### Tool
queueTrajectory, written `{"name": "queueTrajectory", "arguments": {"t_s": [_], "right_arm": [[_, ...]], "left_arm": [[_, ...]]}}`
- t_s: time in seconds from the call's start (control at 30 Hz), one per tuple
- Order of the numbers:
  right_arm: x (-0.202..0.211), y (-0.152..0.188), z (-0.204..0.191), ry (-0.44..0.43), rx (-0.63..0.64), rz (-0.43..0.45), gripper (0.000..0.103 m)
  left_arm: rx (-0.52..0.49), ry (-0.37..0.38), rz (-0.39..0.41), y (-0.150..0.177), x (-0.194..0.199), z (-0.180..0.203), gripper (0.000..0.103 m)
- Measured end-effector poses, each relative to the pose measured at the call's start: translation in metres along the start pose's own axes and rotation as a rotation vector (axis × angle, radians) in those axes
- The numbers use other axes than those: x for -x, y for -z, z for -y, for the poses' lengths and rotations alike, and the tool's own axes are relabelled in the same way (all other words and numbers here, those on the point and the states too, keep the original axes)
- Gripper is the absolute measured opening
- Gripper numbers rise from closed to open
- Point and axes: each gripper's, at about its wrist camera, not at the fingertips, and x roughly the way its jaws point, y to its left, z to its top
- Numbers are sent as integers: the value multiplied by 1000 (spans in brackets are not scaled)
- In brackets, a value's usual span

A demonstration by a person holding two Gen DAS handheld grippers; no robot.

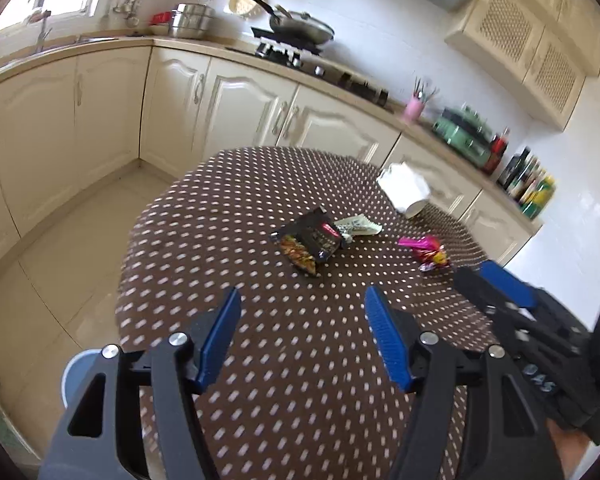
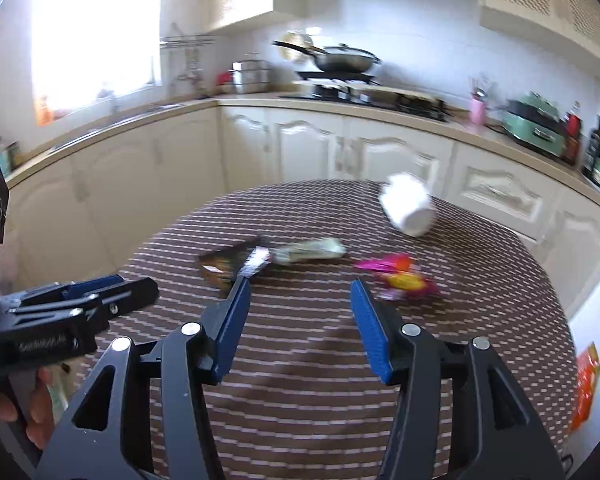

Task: Collect trash
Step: 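Return both tools to the table and grasp the dark wrapper with the left gripper, then grasp the pink-yellow wrapper with the right gripper while the left lifts the dark wrapper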

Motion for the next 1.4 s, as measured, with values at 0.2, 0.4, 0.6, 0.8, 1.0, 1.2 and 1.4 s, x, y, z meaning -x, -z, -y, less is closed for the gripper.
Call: {"name": "queueTrajectory", "arguments": {"t_s": [0.2,0.4,0.6,0.8,1.0,1.2,1.4], "right_arm": [[-15,11,50,54,-53,-57,55],[-44,11,73,84,-49,-112,61],[-72,-1,81,83,-50,-149,64],[-89,-5,77,62,-37,-193,64],[-84,-6,68,72,4,-181,28],[-48,-8,35,6,27,-114,28],[-19,-12,-35,-148,77,-73,28]], "left_arm": [[35,-29,-67,-14,-51,0,63],[54,-62,-89,-23,-77,-6,63],[112,-43,-106,-26,-89,-15,24],[97,-21,-56,-24,-71,-14,9],[108,1,-13,-18,-42,-23,6],[135,12,65,-12,7,-44,5],[189,-23,149,2,58,-75,5]]}}
